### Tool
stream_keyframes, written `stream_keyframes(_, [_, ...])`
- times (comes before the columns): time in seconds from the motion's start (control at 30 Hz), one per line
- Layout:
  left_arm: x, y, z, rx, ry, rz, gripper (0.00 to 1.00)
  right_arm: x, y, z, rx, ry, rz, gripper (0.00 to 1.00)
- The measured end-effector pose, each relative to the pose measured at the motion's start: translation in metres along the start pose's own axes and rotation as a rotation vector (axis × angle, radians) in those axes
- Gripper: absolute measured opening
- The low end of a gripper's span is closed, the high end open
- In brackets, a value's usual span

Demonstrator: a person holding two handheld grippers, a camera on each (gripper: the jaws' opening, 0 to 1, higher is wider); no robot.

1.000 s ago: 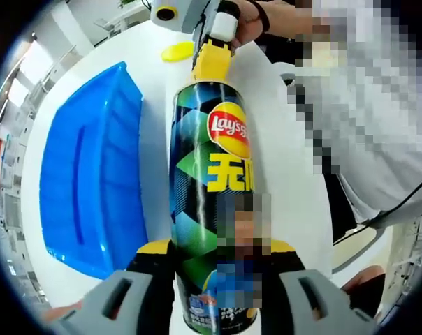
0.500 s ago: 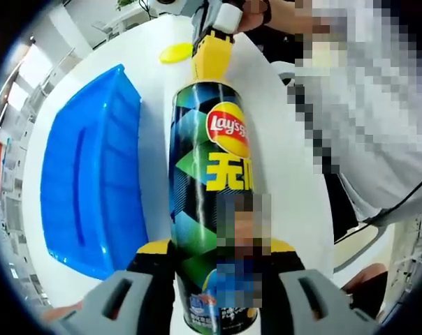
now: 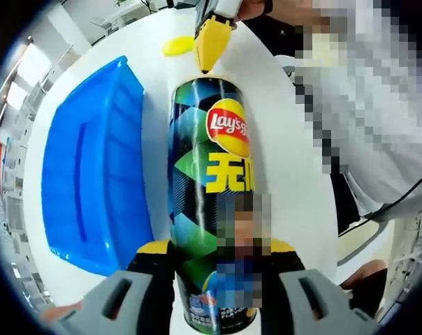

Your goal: Open the lid of the chip container on the table, take out the chips, place them into the box in front of the container, and close the lid

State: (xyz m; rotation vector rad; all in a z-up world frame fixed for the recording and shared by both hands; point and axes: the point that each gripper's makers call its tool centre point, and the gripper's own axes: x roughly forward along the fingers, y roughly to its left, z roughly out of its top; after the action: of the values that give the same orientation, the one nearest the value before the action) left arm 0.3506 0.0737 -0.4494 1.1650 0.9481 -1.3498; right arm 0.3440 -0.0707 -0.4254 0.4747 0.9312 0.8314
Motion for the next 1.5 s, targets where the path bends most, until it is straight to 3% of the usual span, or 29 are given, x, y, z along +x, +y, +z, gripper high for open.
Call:
stream_keyframes(0.17, [0.000, -0.001, 0.000, -0.005, 0.001, -0.014, 0.46, -0.006, -0.002, -0.002, 0.007, 0.000, -0.005, 0.00])
stream_keyframes(0.4, [0.000, 0.000, 0.000, -0.010, 0.002, -0.025, 0.47, -0.021, -0.024, 0.013, 0.026, -0.005, -0.015, 0.00])
stream_keyframes(0.63, [0.001, 0.000, -0.001, -0.010, 0.006, -0.030, 0.47, -0.030, -0.034, 0.015, 0.024, -0.005, -0.042, 0.00])
stream_keyframes(1.33, [0.001, 0.001, -0.002, -0.012, 0.014, -0.042, 0.47, -0.020, -0.027, 0.013, 0.064, -0.007, -0.036, 0.00])
stream_keyframes(1.43, [0.002, 0.002, -0.003, -0.014, 0.030, -0.047, 0.47, -0.020, -0.025, 0.012, 0.047, -0.012, -0.026, 0.02])
stream_keyframes(1.5, [0.003, 0.002, -0.002, -0.018, 0.038, -0.053, 0.47, -0.021, -0.023, 0.015, -0.046, -0.036, -0.028, 0.03])
